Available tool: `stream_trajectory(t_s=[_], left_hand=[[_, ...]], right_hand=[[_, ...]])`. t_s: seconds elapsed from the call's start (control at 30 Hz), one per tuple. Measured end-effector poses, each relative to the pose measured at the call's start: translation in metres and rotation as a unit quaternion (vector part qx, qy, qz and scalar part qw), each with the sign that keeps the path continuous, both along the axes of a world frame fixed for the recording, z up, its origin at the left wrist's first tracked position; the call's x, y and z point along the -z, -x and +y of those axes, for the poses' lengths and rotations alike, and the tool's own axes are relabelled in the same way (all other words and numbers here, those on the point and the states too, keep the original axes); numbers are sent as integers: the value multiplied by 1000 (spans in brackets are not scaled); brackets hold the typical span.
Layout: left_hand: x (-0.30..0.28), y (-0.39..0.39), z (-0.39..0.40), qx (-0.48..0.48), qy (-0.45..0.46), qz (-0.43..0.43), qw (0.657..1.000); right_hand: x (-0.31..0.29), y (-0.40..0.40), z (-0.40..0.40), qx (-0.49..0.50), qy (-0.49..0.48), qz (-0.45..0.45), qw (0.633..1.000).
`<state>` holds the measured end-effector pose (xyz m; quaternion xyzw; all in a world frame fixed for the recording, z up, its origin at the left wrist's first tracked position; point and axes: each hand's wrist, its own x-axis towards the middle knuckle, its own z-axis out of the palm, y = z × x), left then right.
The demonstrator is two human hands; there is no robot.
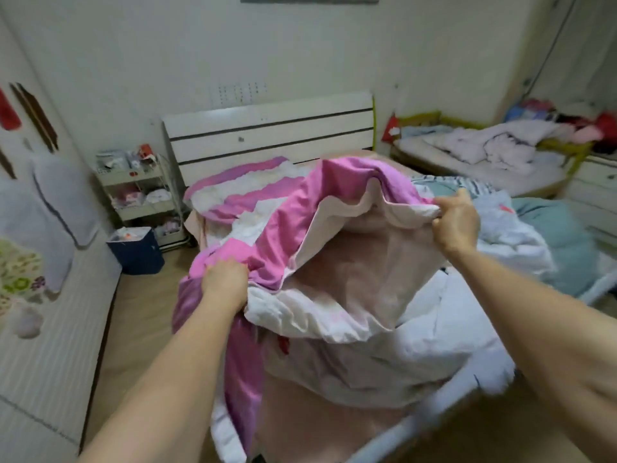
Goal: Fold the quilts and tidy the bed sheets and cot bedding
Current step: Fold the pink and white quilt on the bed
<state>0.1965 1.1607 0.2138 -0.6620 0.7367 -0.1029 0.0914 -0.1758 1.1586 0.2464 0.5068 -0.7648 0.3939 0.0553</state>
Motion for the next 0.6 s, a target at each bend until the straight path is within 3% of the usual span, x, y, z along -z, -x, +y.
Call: stream_trajectory(t_s=[0.1,0.17,0.23,0.3,0.4,0.6], left_hand=[[25,18,28,-10,-69,-41,997],[45,44,41,-35,-189,-61,979],[57,91,39,-26,-249,-8,968],[58,146,34,28,-207,126,970],[58,238,33,110,-132,294,940],[87,357,36,4,-100,330,939]], right_hand=[[27,42,37,32,-38,-24,998],[45,65,51,46,-62,-32,997],[55,85,47,46,-67,-33,996],[59,91,33,1,-54,-52,997],[69,91,20,-68,-28,-116,991],[79,125,20,-142,10,-252,957]])
